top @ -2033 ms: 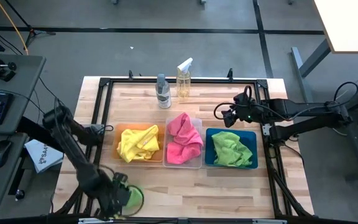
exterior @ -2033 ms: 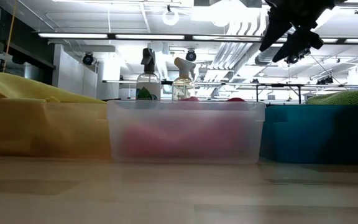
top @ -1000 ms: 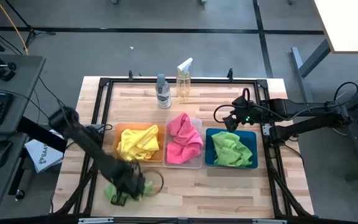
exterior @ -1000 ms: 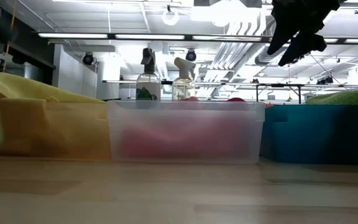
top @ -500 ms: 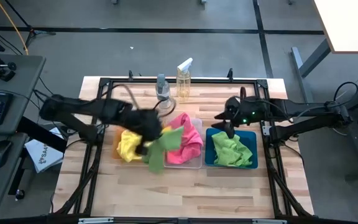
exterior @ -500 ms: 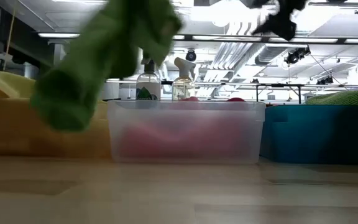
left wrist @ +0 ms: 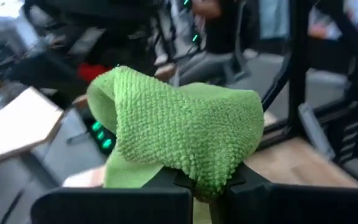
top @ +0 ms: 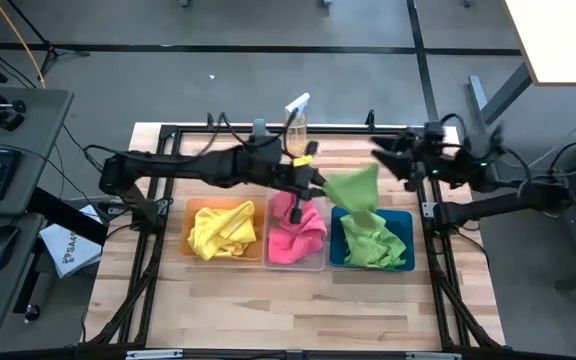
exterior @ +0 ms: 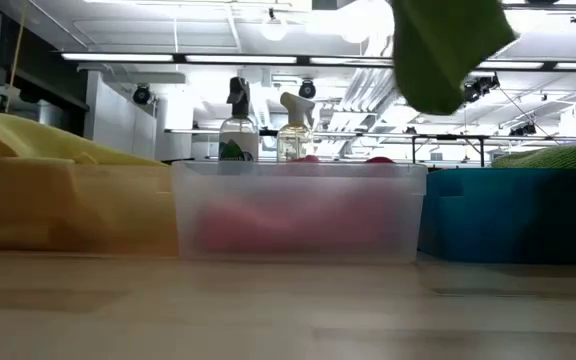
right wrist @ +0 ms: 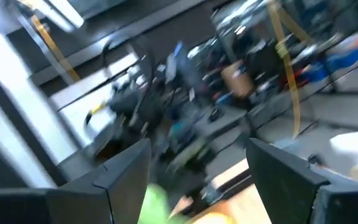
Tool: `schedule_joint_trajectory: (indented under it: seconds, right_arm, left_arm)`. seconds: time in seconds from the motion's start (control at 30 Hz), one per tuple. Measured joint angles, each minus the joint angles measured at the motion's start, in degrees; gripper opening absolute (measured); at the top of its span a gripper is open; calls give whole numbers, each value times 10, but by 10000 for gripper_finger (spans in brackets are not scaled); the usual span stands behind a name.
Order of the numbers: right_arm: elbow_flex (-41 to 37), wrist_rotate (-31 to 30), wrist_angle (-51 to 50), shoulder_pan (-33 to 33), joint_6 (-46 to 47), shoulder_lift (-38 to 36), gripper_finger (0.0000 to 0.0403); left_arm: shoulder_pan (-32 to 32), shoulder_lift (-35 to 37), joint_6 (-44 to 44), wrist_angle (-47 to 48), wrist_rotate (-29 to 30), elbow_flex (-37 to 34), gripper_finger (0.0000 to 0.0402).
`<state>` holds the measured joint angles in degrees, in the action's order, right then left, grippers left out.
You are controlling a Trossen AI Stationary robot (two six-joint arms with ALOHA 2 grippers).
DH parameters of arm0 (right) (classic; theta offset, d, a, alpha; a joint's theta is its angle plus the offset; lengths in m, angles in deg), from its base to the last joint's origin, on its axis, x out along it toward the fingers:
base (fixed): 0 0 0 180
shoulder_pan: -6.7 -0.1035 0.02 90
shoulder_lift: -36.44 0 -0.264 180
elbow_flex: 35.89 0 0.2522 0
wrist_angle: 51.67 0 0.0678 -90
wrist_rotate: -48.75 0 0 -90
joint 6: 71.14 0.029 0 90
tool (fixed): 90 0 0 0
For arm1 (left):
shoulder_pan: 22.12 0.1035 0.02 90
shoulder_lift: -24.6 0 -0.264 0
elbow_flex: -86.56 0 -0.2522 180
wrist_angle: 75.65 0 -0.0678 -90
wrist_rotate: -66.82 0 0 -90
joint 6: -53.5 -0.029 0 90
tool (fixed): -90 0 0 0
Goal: Sort microfiber towel by color & place in baskets
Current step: Put the green microfiber cloth into the blue bin
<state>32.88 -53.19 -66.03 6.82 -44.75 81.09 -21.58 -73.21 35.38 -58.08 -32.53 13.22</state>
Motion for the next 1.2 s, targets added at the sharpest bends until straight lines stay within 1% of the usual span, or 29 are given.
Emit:
schedule_joint_trajectory:
  seconds: [0.1, 0.23, 0.33, 0.47, 0.6, 0.67, 0.73, 0.87, 0.97, 1.2]
  right_arm:
    - [0, -44, -5, 0, -19, -28, 259]
    - [0, -80, -20, 0, -25, -47, 259]
    - [0, -96, -36, 0, -24, -49, 259]
    - [0, -99, -56, 0, -7, -40, 259]
    - [0, -99, -70, -1, 8, -26, 259]
    - [0, -99, -75, -2, 13, -21, 259]
    - [0, -99, -78, -2, 17, -16, 259]
    - [0, -96, -83, -2, 16, -15, 259]
    - [0, -97, -87, -2, 5, -16, 259]
    - [0, -97, -98, -1, 2, -14, 259]
  left_arm:
    - [-5, -35, 6, -60, -27, 0, 0]
    - [-15, -91, 10, -136, -28, 0, 0]
    - [-18, -140, 25, -202, -8, 0, 0]
    - [-17, -204, 53, -267, 50, -1, 0]
    - [-16, -232, 75, -307, 82, -1, 0]
    - [-16, -234, 75, -302, 100, -1, 0]
    - [-18, -234, 75, -288, 105, -1, 0]
    - [-23, -232, 67, -242, 77, -1, 0]
    - [-29, -231, 61, -176, 71, -1, 0]
    - [-40, -286, 105, -135, 71, -13, 0]
